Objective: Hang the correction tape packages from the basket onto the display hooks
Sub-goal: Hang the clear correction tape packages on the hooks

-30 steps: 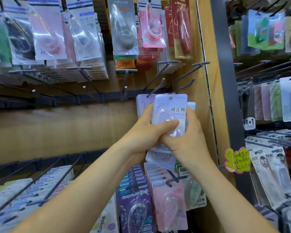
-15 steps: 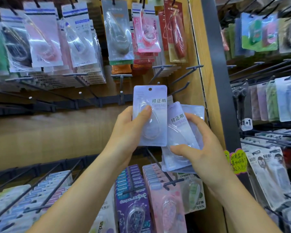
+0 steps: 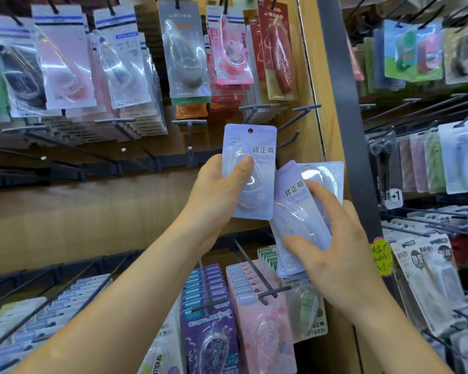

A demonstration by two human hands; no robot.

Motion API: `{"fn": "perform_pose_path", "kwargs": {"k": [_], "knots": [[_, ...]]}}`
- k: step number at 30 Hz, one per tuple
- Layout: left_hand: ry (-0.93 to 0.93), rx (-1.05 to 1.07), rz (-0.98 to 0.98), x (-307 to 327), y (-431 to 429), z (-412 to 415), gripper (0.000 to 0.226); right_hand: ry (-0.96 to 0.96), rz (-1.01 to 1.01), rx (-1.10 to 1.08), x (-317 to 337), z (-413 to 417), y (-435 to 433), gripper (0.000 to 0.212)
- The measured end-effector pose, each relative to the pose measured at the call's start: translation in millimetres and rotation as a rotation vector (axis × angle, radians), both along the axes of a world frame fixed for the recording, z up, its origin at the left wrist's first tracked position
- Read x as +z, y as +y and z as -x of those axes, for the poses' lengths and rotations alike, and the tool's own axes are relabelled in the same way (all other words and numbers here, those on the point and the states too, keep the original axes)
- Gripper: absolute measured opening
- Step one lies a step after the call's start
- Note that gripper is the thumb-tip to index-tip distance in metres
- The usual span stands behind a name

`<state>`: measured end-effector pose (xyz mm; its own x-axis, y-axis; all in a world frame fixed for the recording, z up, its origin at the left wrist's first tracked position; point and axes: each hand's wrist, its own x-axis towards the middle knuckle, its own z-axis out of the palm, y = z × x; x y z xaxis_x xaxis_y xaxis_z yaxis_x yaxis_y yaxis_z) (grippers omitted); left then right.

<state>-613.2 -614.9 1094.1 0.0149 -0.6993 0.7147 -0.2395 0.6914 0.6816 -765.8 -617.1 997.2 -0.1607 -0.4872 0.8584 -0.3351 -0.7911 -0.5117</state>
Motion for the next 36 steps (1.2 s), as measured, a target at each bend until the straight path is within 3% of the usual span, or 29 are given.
{"fn": "perform_pose_path", "kwargs": {"k": [8,12,15,18,21,30,36], "knots": [[0.055,0.053,0.041,-1.5,1.6,-0.1,0.024,0.088,0.029,-0.129,-1.0,7.7,10.5,0.07],[0.027,0.064,0.119,-0.9,-2.8,-3.6,0.046,0.146,-0.009,-0.194,1.9,8.9,18.5,0.069],[-0.128,0.136,0.148,1.9,-10.7,-6.8,0.052,0.2,-0.051,-0.195,6.1,8.2,24.3,0.067],[-0.264,0.261,0.042,9.7,-26.7,-14.5,0.048,0.229,-0.101,-0.134,8.4,10.0,19.2,0.068],[-0.354,0.297,-0.066,9.7,-44.0,-26.7,0.063,0.226,-0.123,-0.036,8.6,11.7,11.7,0.066],[-0.553,0.56,0.031,10.0,-98.5,-47.4,0.075,0.011,-0.187,0.357,5.7,17.3,-10.9,0.055],[-0.571,0.582,0.008,9.3,-125.5,-55.7,0.07,0.014,-0.145,0.319,10.6,13.4,-11.0,0.056]]}}
